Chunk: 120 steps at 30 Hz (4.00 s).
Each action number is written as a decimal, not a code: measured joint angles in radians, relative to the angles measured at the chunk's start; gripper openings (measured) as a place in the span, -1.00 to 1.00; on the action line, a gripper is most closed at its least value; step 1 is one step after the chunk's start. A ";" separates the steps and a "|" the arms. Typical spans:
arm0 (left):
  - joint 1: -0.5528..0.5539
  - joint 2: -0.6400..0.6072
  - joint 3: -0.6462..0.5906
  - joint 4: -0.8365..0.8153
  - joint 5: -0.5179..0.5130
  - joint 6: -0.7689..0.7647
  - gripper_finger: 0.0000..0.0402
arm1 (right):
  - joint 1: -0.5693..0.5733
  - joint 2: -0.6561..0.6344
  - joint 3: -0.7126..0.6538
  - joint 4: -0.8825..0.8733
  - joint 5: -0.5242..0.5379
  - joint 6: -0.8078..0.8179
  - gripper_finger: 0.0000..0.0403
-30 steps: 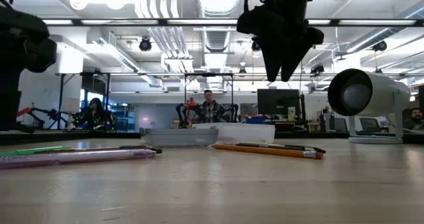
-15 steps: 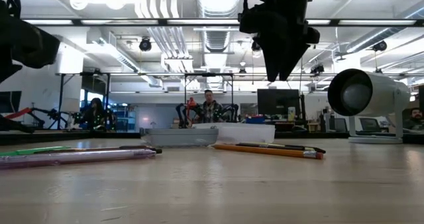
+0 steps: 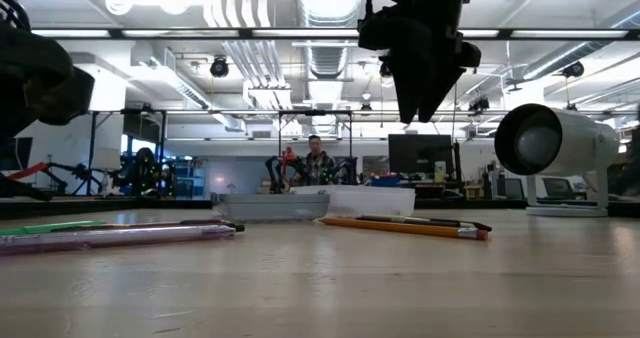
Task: Pick & place school supplies into a supply box
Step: Put the green pen into the black supply box
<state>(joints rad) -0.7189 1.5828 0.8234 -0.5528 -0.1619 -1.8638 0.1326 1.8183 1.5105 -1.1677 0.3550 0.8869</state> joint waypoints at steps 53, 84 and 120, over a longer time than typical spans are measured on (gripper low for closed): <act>0.129 -0.138 -0.124 -0.094 -0.048 0.116 -0.28 | -0.003 -0.001 -0.002 0.014 -0.009 0.049 -0.03; 0.082 -0.125 -0.045 -0.179 0.071 0.206 -0.28 | -0.002 -0.001 -0.054 0.030 -0.026 0.064 -0.03; 0.154 -0.164 -0.043 -0.098 -0.023 0.257 -0.94 | 0.147 -0.273 -0.054 0.011 0.303 0.287 -0.23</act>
<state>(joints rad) -0.5648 1.4185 0.7809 -0.6508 -0.1854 -1.6064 0.2793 1.5456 1.4561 -1.1563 0.6577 1.1735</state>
